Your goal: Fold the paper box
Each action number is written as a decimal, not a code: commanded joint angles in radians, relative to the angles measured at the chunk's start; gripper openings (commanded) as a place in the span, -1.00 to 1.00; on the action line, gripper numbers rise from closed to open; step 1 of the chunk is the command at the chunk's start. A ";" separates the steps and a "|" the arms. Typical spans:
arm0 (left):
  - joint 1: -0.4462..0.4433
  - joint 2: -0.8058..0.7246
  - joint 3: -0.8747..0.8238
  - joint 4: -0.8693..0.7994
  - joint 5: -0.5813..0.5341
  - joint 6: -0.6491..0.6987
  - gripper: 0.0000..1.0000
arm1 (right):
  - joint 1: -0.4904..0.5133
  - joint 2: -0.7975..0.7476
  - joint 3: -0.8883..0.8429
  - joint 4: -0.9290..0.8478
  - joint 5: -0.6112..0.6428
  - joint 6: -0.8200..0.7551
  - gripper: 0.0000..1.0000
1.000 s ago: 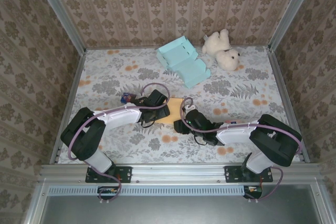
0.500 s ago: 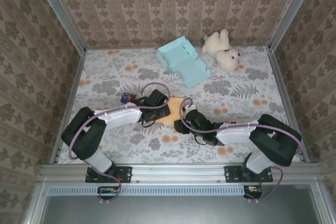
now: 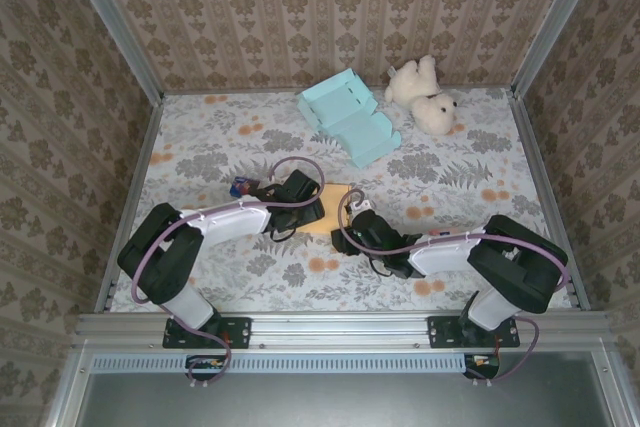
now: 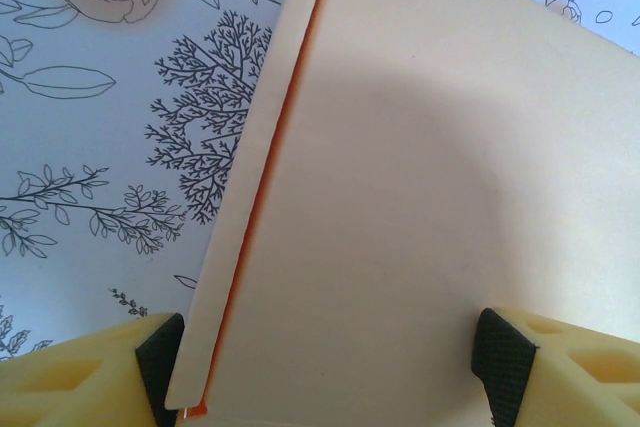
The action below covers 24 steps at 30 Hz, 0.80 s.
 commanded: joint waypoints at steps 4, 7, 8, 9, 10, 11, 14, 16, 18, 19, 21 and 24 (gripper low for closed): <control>0.002 0.105 -0.082 -0.236 0.010 0.054 0.52 | 0.003 0.014 0.004 -0.017 0.065 -0.026 -0.04; 0.001 0.106 -0.083 -0.236 0.012 0.054 0.52 | 0.004 0.019 -0.002 0.001 0.074 -0.040 -0.04; 0.002 0.105 -0.085 -0.236 0.011 0.054 0.52 | 0.003 0.022 -0.002 0.002 0.076 -0.043 -0.04; 0.001 0.105 -0.086 -0.236 0.010 0.052 0.52 | 0.004 0.026 -0.004 0.007 0.081 -0.047 -0.04; 0.002 0.108 -0.087 -0.234 0.009 0.052 0.52 | 0.005 0.030 -0.005 0.011 0.083 -0.050 -0.04; 0.002 0.107 -0.087 -0.234 0.008 0.052 0.52 | 0.005 0.033 -0.005 0.011 0.087 -0.051 -0.04; 0.002 0.109 -0.087 -0.234 0.009 0.052 0.52 | 0.006 0.040 -0.005 0.013 0.090 -0.050 -0.04; 0.002 0.109 -0.087 -0.234 0.009 0.054 0.52 | 0.008 0.038 -0.006 0.011 0.092 -0.050 -0.04; 0.002 0.109 -0.086 -0.235 0.011 0.052 0.52 | 0.012 0.034 -0.005 0.010 0.093 -0.053 -0.04; 0.002 0.109 -0.085 -0.236 0.011 0.052 0.52 | 0.012 0.031 -0.005 0.007 0.095 -0.053 -0.04; 0.002 0.110 -0.083 -0.236 0.011 0.054 0.52 | 0.012 0.028 -0.006 0.005 0.097 -0.056 -0.04; 0.002 0.110 -0.082 -0.236 0.010 0.054 0.52 | 0.012 0.024 -0.007 0.001 0.105 -0.060 -0.04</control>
